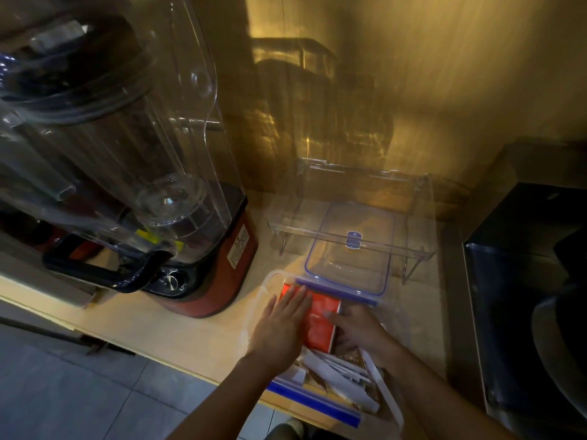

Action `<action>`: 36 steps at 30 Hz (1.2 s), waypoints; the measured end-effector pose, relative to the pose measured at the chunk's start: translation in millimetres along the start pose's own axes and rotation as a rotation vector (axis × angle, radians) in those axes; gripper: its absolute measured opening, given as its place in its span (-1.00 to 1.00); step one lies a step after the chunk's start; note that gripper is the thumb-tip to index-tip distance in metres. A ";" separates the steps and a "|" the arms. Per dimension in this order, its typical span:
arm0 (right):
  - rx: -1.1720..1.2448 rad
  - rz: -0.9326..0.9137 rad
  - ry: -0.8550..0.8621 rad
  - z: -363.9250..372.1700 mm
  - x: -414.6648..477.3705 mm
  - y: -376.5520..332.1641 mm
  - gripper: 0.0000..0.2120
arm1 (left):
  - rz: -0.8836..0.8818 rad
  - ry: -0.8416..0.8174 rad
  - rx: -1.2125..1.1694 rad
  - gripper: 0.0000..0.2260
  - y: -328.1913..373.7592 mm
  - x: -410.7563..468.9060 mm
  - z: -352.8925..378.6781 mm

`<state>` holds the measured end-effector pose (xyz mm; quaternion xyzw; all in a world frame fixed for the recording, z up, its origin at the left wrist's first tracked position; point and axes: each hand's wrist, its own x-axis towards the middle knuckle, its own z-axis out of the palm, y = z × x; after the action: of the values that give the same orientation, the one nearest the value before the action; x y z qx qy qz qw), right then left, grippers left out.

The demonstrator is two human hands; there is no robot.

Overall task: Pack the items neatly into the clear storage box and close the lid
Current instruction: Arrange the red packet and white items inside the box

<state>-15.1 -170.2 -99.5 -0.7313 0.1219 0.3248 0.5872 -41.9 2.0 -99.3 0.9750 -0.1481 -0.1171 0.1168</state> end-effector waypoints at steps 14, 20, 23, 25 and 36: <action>-0.281 -0.133 0.022 16.1 11.9 12.6 -0.71 | 0.066 -0.017 0.044 -0.41 -18.3 -6.0 0.0; -0.248 -0.161 -0.117 6.0 2.0 11.3 -0.74 | 0.137 -0.082 0.016 -0.43 -22.8 -2.9 6.3; -0.417 -0.195 -0.170 -2.1 -7.8 8.9 -0.75 | 0.139 -0.077 0.012 -0.44 -24.2 -1.3 7.2; -0.591 -0.172 -0.260 -4.0 -14.5 6.8 -0.69 | 0.137 -0.069 -0.003 -0.44 -24.2 -0.8 7.6; -1.073 -0.398 0.025 6.7 -21.6 13.6 -0.83 | 0.219 -0.035 -0.141 -0.53 -22.8 -3.2 -3.8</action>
<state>-41.3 -172.0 -97.5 -0.9396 -0.1932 0.2158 0.1822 -37.9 24.9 -101.1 0.9403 -0.2471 -0.1305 0.1945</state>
